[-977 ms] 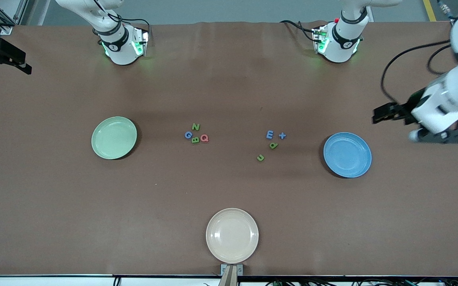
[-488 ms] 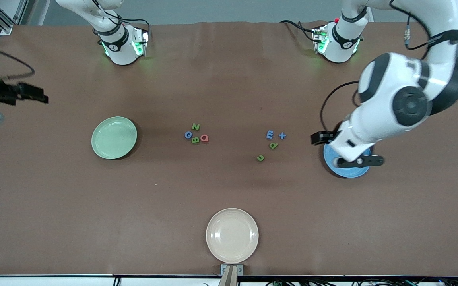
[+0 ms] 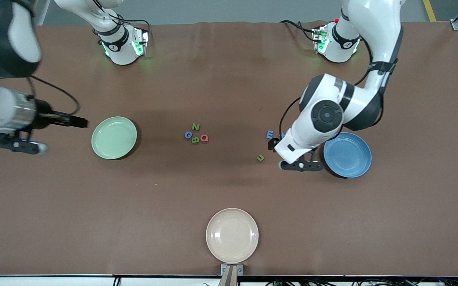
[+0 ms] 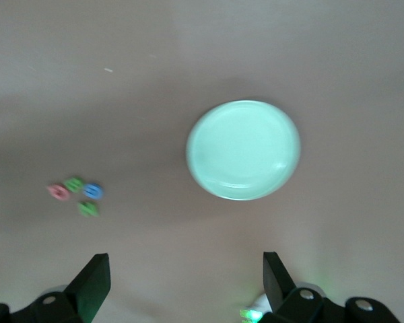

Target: Sort upper and lower case letters into plates

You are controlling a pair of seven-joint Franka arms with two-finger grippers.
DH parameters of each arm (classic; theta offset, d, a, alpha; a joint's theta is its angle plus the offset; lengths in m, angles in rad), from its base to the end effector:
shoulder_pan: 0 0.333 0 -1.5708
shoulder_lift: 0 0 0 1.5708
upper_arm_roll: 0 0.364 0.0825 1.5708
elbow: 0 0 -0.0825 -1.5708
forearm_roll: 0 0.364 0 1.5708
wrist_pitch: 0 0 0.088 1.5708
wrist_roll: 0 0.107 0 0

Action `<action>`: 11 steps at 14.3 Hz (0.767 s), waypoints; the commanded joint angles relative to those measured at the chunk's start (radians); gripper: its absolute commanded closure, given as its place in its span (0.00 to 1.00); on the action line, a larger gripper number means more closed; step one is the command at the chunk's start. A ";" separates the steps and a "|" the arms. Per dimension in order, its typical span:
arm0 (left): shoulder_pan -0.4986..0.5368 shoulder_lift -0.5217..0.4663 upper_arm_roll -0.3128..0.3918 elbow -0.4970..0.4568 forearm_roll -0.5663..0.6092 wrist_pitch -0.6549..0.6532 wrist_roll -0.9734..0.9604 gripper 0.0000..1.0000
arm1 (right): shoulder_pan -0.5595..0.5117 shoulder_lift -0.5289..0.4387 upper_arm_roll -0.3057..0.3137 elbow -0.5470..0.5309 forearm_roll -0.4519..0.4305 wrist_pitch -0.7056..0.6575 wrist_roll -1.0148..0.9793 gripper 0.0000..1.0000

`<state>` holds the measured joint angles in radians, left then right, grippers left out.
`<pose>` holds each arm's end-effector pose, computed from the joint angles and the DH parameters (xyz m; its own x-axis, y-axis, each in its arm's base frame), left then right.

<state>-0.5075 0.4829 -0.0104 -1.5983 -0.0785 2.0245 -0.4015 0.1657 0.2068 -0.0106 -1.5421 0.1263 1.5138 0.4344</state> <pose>0.5908 -0.3405 0.3996 0.9934 -0.0804 -0.0820 -0.0769 -0.9960 0.0447 0.5798 0.1056 0.5653 0.9260 -0.2716 -0.2622 -0.2847 -0.9585 -0.0127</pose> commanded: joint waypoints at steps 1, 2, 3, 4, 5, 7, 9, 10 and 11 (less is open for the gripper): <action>-0.023 0.026 0.006 -0.038 0.054 0.068 0.042 0.01 | 0.130 -0.029 -0.006 -0.140 0.015 0.164 0.191 0.00; -0.045 0.048 0.006 -0.043 0.065 0.100 0.094 0.01 | 0.165 -0.035 -0.006 -0.198 0.015 0.233 0.222 0.00; -0.060 0.066 0.006 -0.052 0.074 0.132 0.140 0.01 | 0.193 -0.038 -0.006 -0.258 0.015 0.291 0.239 0.00; -0.071 0.072 0.006 -0.069 0.080 0.164 0.162 0.02 | 0.224 -0.058 -0.006 -0.335 0.015 0.366 0.260 0.00; -0.072 0.081 0.006 -0.089 0.085 0.209 0.183 0.02 | 0.262 -0.073 -0.006 -0.407 0.015 0.443 0.288 0.00; -0.078 0.085 0.006 -0.142 0.086 0.304 0.275 0.02 | 0.348 -0.078 -0.008 -0.525 0.015 0.578 0.349 0.00; -0.083 0.091 0.006 -0.184 0.086 0.371 0.378 0.02 | 0.402 -0.072 -0.008 -0.613 0.015 0.708 0.377 0.00; -0.083 0.097 0.004 -0.195 0.086 0.384 0.401 0.02 | 0.432 -0.070 -0.008 -0.656 0.015 0.783 0.413 0.00; -0.083 0.115 -0.003 -0.195 0.086 0.395 0.411 0.04 | 0.460 -0.057 -0.008 -0.682 0.015 0.845 0.465 0.00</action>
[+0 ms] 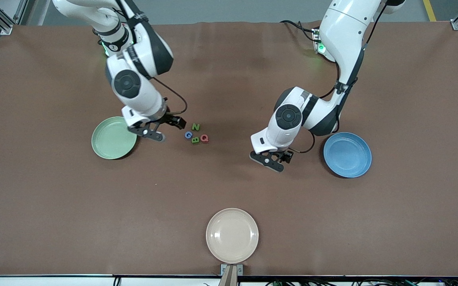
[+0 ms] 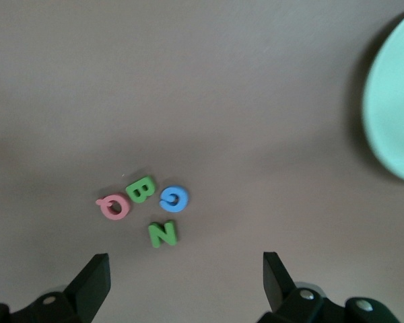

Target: Sort upper and lower case letters into plates

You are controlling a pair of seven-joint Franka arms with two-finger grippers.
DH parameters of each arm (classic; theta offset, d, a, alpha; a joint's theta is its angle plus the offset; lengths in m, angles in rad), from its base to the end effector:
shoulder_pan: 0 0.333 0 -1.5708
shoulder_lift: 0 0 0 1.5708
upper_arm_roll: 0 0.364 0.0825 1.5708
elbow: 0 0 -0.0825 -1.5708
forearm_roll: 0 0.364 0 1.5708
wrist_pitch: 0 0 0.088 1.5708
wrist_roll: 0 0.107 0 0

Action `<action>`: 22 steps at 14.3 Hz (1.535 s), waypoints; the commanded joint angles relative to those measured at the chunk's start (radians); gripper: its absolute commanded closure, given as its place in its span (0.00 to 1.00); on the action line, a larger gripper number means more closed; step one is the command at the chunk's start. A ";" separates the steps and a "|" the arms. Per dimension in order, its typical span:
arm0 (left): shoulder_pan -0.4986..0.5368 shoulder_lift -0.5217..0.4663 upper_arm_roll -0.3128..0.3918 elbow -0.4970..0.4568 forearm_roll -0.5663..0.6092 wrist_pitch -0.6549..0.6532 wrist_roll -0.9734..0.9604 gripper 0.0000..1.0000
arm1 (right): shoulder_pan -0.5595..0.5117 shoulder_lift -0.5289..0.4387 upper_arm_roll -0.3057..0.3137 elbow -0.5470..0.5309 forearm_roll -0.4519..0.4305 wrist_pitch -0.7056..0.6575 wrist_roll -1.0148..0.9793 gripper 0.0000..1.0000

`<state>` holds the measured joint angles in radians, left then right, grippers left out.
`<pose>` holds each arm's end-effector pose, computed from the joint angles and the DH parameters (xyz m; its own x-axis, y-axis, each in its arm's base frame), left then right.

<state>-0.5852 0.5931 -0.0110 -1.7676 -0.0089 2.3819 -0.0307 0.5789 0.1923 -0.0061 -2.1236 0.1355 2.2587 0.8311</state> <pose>0.5606 -0.3794 0.2832 0.8486 -0.5286 0.0208 -0.5289 -0.8486 0.0131 0.4652 0.3044 0.3767 0.9346 -0.3370 -0.1138 -0.3414 -0.9397 -0.0208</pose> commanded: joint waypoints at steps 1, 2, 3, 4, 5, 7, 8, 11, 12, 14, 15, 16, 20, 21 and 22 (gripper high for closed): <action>-0.005 0.023 -0.006 -0.024 0.017 0.058 0.040 0.04 | 0.083 -0.004 -0.012 -0.110 0.004 0.146 0.139 0.00; -0.005 0.037 -0.006 -0.024 0.017 0.092 0.043 0.04 | 0.108 0.033 -0.012 -0.108 0.004 0.174 0.196 0.01; -0.005 0.051 -0.006 -0.024 0.017 0.123 0.049 0.05 | 0.125 0.071 -0.012 -0.108 0.004 0.218 0.222 0.02; -0.005 0.057 -0.007 -0.023 0.017 0.138 0.058 0.09 | 0.148 0.105 -0.014 -0.108 0.004 0.270 0.229 0.02; -0.005 0.057 -0.007 -0.023 0.017 0.141 0.061 0.10 | 0.162 0.143 -0.014 -0.108 0.004 0.312 0.229 0.02; -0.005 0.068 -0.007 -0.016 0.015 0.142 0.060 0.14 | 0.177 0.196 -0.014 -0.107 0.004 0.376 0.229 0.02; -0.005 0.073 -0.009 -0.015 0.013 0.143 0.060 0.19 | 0.191 0.214 -0.014 -0.107 0.003 0.404 0.229 0.03; -0.005 0.082 -0.012 -0.015 0.006 0.142 0.060 0.19 | 0.200 0.236 -0.015 -0.105 -0.011 0.421 0.223 0.13; -0.004 0.082 -0.023 -0.013 0.004 0.143 0.060 0.20 | 0.199 0.237 -0.015 -0.105 -0.013 0.421 0.221 0.15; -0.002 0.085 -0.027 -0.012 0.004 0.143 0.057 0.20 | 0.199 0.243 -0.015 -0.102 -0.034 0.421 0.218 0.20; -0.004 0.088 -0.029 -0.012 0.003 0.143 0.057 0.20 | 0.199 0.246 -0.015 -0.101 -0.051 0.421 0.218 0.23; -0.005 0.091 -0.030 -0.012 0.003 0.143 0.057 0.20 | 0.199 0.248 -0.015 -0.099 -0.060 0.423 0.218 0.28; -0.004 0.103 -0.030 0.000 0.003 0.143 0.057 0.26 | 0.199 0.262 -0.015 -0.093 -0.080 0.423 0.218 0.39; -0.002 0.106 -0.030 0.004 0.003 0.143 0.055 0.29 | 0.199 0.262 -0.015 -0.093 -0.082 0.423 0.218 0.41; -0.002 0.109 -0.032 0.011 0.003 0.145 0.051 0.33 | 0.199 0.263 -0.015 -0.093 -0.086 0.423 0.218 0.46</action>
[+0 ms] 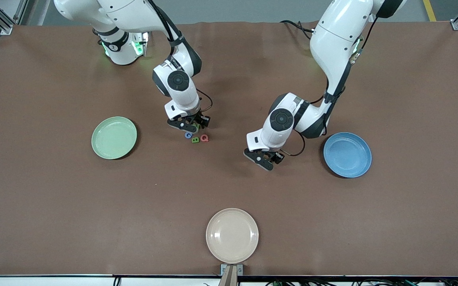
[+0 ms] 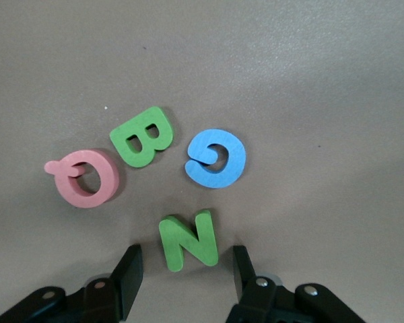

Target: Sort upper and lower case letters into plates

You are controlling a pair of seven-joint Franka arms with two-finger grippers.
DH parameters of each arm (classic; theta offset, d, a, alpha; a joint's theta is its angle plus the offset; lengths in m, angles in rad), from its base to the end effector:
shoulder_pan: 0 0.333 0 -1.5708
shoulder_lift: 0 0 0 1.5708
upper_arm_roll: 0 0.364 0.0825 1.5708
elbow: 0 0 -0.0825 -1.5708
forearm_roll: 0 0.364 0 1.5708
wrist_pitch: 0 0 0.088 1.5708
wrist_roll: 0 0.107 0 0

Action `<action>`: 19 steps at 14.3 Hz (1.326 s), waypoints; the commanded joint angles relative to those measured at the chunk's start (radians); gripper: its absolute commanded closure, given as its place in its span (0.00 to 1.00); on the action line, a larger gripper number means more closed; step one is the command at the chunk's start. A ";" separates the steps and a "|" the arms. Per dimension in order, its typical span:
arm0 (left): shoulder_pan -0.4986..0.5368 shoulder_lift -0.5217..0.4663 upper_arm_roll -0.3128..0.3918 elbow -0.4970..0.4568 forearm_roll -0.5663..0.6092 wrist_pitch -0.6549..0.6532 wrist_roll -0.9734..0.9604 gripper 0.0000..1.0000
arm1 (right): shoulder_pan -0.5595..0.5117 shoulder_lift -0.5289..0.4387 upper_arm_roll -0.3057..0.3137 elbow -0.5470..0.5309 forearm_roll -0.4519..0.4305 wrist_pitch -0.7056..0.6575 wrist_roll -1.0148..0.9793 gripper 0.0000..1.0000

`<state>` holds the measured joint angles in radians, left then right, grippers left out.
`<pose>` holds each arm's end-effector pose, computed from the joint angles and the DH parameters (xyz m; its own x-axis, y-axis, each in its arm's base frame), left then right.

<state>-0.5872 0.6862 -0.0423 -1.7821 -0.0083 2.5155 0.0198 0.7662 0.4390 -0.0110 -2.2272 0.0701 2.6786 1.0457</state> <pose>0.5510 -0.3967 0.2268 0.8061 -0.5899 0.0480 -0.5915 -0.8057 0.0310 0.4081 0.3814 0.2356 0.9386 -0.3445 -0.0178 -0.3448 -0.9384 -0.0239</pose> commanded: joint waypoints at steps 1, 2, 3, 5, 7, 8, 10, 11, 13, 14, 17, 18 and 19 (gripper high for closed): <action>-0.002 0.019 0.001 0.027 0.002 0.011 -0.003 0.35 | 0.010 0.017 -0.010 0.011 -0.021 0.001 0.004 0.54; -0.002 0.024 -0.001 0.035 0.001 0.011 -0.006 0.37 | 0.007 0.015 -0.010 0.012 -0.021 0.001 0.002 0.64; -0.002 0.029 0.001 0.038 0.001 0.011 -0.011 0.40 | 0.004 0.015 -0.010 0.012 -0.021 0.000 0.000 0.71; -0.003 0.036 0.001 0.050 0.002 0.015 -0.020 0.41 | 0.001 0.015 -0.012 0.014 -0.027 -0.003 -0.004 0.90; -0.003 0.045 0.001 0.053 0.002 0.034 -0.021 0.42 | -0.004 0.013 -0.017 0.018 -0.029 -0.011 -0.021 0.99; -0.003 0.049 0.001 0.053 0.002 0.038 -0.023 0.43 | -0.011 0.012 -0.017 0.020 -0.030 -0.013 -0.029 1.00; -0.003 0.047 0.001 0.052 0.001 0.039 -0.020 0.48 | -0.044 0.000 -0.017 0.018 -0.029 -0.017 -0.084 1.00; -0.003 0.047 0.001 0.053 0.001 0.039 -0.020 0.52 | -0.062 -0.017 -0.017 0.018 -0.030 -0.045 -0.111 1.00; -0.003 0.046 0.001 0.052 0.001 0.039 -0.020 0.57 | -0.119 -0.075 -0.017 0.020 -0.030 -0.149 -0.195 1.00; -0.003 0.046 0.001 0.050 0.001 0.039 -0.020 0.58 | -0.151 -0.106 -0.017 0.018 -0.030 -0.195 -0.238 1.00; -0.003 0.044 0.001 0.049 0.001 0.039 -0.029 0.65 | -0.263 -0.184 -0.017 0.009 -0.030 -0.319 -0.410 1.00; -0.003 0.042 0.001 0.047 0.001 0.039 -0.031 0.71 | -0.293 -0.209 -0.017 0.005 -0.032 -0.348 -0.471 1.00; -0.003 0.044 0.001 0.047 0.001 0.039 -0.041 0.75 | -0.333 -0.236 -0.017 -0.006 -0.032 -0.370 -0.539 1.00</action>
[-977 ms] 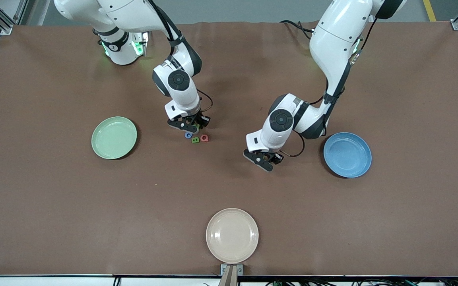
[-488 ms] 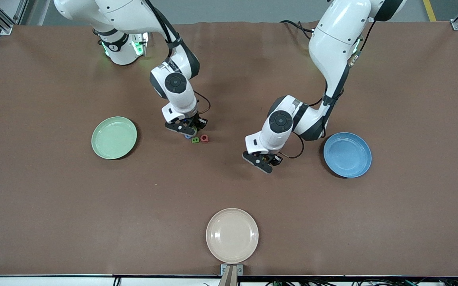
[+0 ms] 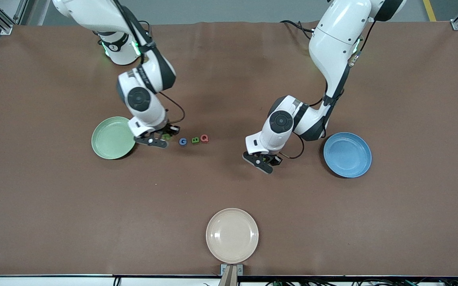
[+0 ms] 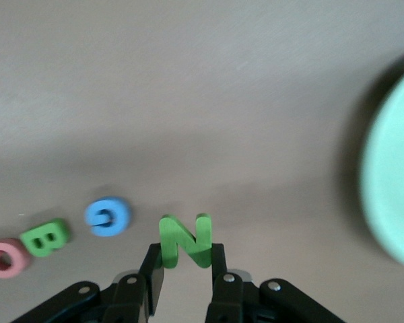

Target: Sort upper and lower case letters into plates

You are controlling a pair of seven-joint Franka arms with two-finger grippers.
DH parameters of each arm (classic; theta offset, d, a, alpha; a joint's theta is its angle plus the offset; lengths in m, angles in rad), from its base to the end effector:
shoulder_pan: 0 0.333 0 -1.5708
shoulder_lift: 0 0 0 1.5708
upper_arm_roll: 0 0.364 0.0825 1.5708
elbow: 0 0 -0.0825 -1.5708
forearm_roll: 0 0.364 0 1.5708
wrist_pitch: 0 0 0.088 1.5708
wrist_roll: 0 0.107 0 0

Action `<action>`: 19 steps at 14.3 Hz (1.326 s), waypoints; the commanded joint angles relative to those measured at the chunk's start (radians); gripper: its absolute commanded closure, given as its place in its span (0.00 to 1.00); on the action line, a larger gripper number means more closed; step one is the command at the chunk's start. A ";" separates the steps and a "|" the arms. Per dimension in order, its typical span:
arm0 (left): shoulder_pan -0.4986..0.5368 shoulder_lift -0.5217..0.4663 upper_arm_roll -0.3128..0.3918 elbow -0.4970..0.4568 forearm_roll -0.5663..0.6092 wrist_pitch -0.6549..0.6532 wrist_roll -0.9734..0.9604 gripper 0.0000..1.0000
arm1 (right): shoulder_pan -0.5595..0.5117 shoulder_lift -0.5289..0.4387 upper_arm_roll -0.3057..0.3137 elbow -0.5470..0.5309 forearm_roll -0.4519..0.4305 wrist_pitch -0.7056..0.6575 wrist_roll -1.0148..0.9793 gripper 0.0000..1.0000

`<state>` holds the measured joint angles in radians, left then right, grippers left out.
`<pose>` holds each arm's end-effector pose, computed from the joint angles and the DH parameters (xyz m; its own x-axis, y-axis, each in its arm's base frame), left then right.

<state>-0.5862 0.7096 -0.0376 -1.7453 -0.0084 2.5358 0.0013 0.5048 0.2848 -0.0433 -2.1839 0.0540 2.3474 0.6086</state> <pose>0.5628 -0.4004 0.2269 0.8186 -0.5686 0.0810 -0.5722 -0.8196 0.0297 0.4894 0.2450 0.3092 0.9760 -0.1869 -0.1115 -0.1821 -0.9819 0.0515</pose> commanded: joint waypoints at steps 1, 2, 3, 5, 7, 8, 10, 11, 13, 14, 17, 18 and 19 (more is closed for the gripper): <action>-0.004 0.019 -0.004 0.010 0.001 0.018 -0.035 0.78 | -0.121 -0.107 0.016 -0.066 -0.016 -0.049 -0.174 1.00; -0.006 0.018 -0.004 0.010 0.001 0.017 -0.040 0.82 | -0.171 -0.136 0.017 -0.091 -0.016 -0.054 -0.261 1.00; -0.006 0.018 -0.005 0.010 0.001 0.014 -0.046 0.86 | -0.213 -0.154 0.016 -0.112 -0.016 -0.054 -0.326 1.00; -0.004 0.013 -0.005 0.009 -0.001 0.006 -0.076 0.97 | -0.285 -0.180 0.017 -0.167 -0.016 -0.040 -0.429 1.00; -0.003 -0.027 -0.004 0.009 -0.001 -0.050 -0.139 0.97 | -0.333 -0.190 0.017 -0.213 -0.016 -0.017 -0.460 0.99; 0.000 -0.062 -0.005 0.009 -0.001 -0.110 -0.171 0.97 | -0.344 -0.190 0.017 -0.243 -0.016 0.007 -0.460 0.99; 0.019 -0.145 -0.007 0.010 -0.016 -0.230 -0.262 0.96 | -0.367 -0.184 0.017 -0.299 -0.016 0.079 -0.460 0.99; 0.032 -0.178 -0.007 0.006 -0.036 -0.267 -0.291 0.96 | -0.374 -0.179 0.017 -0.322 -0.016 0.119 -0.461 0.99; 0.075 -0.254 -0.005 -0.022 -0.044 -0.371 -0.311 0.96 | -0.397 -0.150 0.017 -0.343 -0.016 0.164 -0.463 0.98; 0.104 -0.301 -0.005 -0.058 -0.042 -0.411 -0.302 0.97 | -0.405 -0.132 0.017 -0.343 -0.016 0.171 -0.463 0.97; 0.205 -0.406 -0.002 -0.193 -0.024 -0.416 -0.276 0.99 | -0.420 -0.115 0.019 -0.341 -0.014 0.176 -0.461 0.14; 0.235 -0.416 -0.002 -0.224 0.011 -0.411 -0.270 0.99 | -0.419 -0.118 0.019 -0.338 -0.014 0.171 -0.458 0.00; 0.262 -0.421 -0.002 -0.249 0.055 -0.410 -0.270 0.98 | -0.413 -0.121 0.020 -0.333 -0.013 0.164 -0.455 0.00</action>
<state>-0.3639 0.3334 -0.0334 -1.9019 -0.0058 2.1048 -0.2712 0.1090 0.1808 -0.0450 -2.5086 0.0505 2.5087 0.1481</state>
